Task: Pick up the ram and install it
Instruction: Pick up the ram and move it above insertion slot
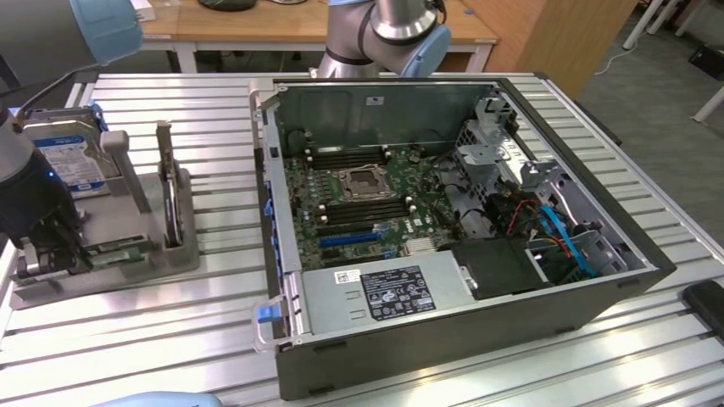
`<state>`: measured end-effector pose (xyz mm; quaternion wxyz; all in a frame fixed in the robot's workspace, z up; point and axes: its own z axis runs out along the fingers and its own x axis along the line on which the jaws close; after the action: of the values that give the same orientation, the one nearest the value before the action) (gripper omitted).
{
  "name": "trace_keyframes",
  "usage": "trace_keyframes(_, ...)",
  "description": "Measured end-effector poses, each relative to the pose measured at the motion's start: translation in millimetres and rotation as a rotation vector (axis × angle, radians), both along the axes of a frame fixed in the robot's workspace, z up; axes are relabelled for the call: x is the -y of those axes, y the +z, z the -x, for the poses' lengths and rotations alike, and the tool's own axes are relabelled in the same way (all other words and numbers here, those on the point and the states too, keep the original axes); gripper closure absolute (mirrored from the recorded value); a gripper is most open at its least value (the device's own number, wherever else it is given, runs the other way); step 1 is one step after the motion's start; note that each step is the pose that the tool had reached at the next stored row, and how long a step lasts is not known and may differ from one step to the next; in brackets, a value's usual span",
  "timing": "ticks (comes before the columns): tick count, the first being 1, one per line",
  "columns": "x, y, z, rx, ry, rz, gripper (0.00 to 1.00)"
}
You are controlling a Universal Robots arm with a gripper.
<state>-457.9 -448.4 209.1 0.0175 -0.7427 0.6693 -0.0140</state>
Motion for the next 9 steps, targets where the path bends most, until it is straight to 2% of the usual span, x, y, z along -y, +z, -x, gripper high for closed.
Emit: trace_keyframes(9, 0.1, 9.4, -0.2, -0.0008, 0.000, -0.0027, 0.86)
